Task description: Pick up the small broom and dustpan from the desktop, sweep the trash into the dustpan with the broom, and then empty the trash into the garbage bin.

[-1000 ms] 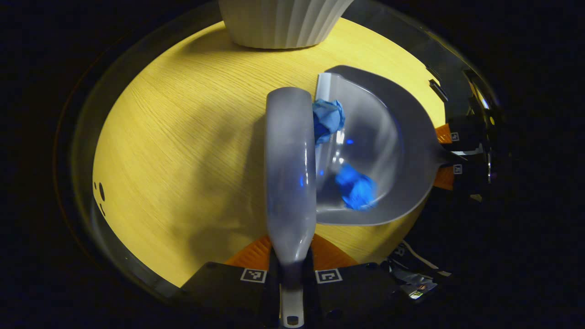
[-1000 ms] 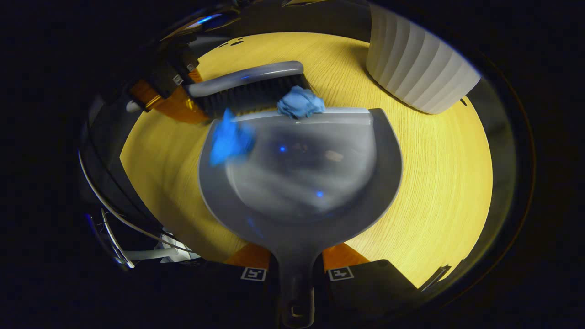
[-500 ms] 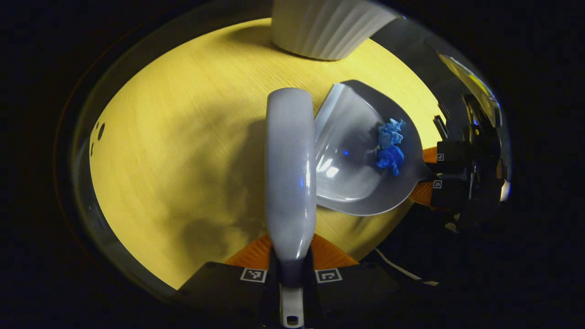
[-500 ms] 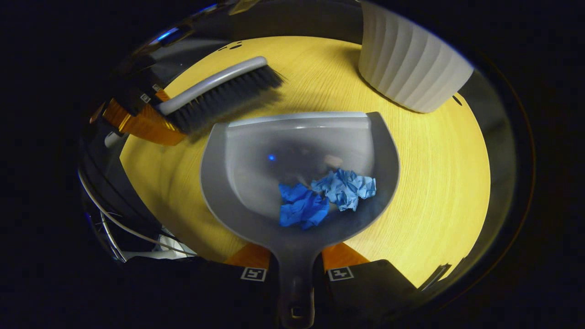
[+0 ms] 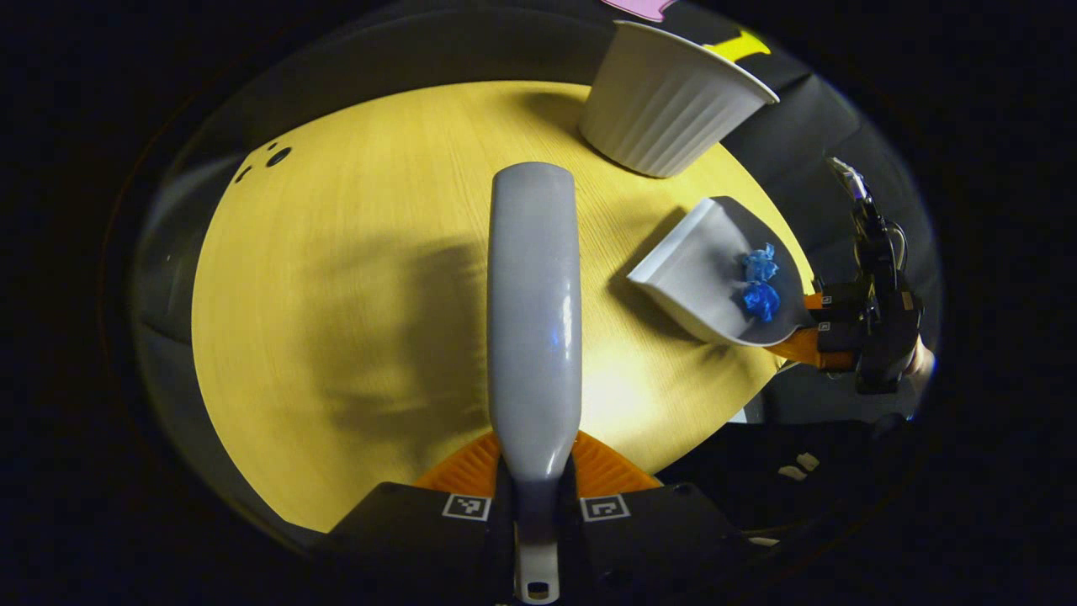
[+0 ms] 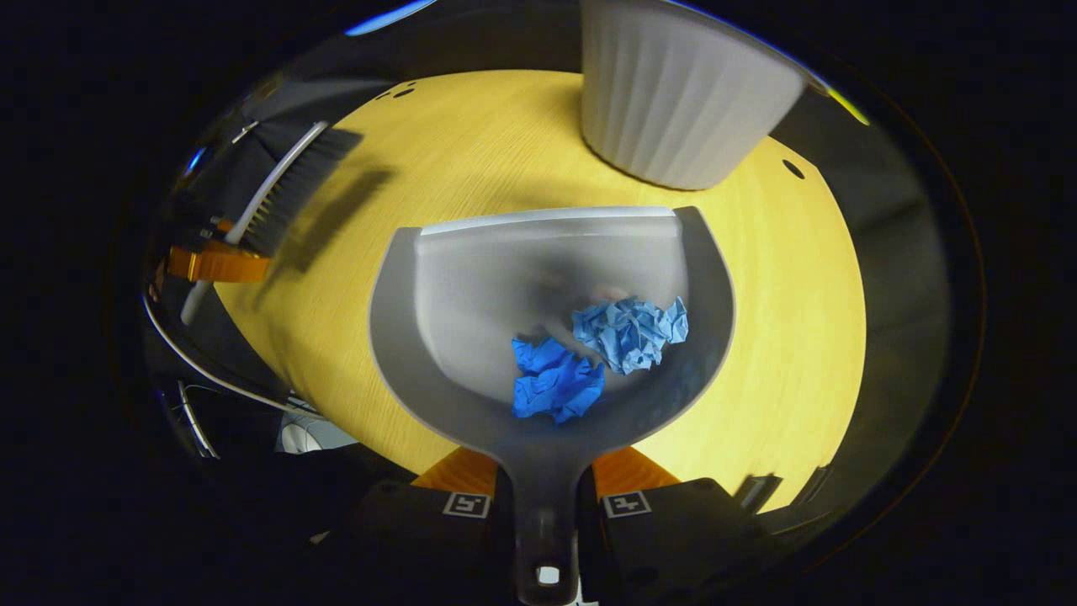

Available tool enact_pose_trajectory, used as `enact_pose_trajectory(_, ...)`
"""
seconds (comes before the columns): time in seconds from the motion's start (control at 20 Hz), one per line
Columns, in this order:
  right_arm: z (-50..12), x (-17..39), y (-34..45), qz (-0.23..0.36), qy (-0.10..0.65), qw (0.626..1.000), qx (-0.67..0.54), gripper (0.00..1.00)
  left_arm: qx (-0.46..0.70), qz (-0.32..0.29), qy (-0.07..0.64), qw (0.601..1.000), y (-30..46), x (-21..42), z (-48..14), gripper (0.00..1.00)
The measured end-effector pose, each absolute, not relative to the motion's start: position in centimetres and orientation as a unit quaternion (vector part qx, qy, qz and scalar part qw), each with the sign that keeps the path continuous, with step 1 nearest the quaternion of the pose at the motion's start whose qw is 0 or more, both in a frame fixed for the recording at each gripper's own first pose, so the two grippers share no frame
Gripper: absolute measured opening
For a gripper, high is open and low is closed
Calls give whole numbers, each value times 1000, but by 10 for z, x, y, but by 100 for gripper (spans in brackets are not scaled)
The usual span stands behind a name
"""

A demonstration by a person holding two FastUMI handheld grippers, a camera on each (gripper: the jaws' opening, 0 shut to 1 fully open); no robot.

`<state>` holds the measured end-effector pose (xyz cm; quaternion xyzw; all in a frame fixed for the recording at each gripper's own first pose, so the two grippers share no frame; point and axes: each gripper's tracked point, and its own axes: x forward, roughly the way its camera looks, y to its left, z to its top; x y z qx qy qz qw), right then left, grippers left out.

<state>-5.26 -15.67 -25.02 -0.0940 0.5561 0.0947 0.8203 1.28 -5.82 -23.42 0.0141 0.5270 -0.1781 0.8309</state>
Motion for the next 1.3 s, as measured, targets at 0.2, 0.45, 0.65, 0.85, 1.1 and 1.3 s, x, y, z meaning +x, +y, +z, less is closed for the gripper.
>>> enact_pose_trajectory(0.2,-197,-59,-190,133,528,833,-93,34,-34,-117,524,843,-63,-8,-230,25)
enact_pose_trajectory(0.45,-148,-71,-240,182,541,810,-131,34,-109,-48,524,843,-77,-23,-226,25)
enact_pose_trajectory(0.65,-97,-68,-261,168,539,817,-119,33,-129,-47,514,847,-78,-28,-220,25)
enact_pose_trajectory(0.85,-50,-54,-282,141,524,819,-186,33,-98,-58,506,855,-71,-28,-215,24)
enact_pose_trajectory(1.1,10,-28,-262,136,501,843,-143,34,-104,-87,491,860,-69,-23,-195,22)
enact_pose_trajectory(1.3,41,30,-268,96,464,868,-145,34,-96,-98,476,869,-62,-16,-178,24)
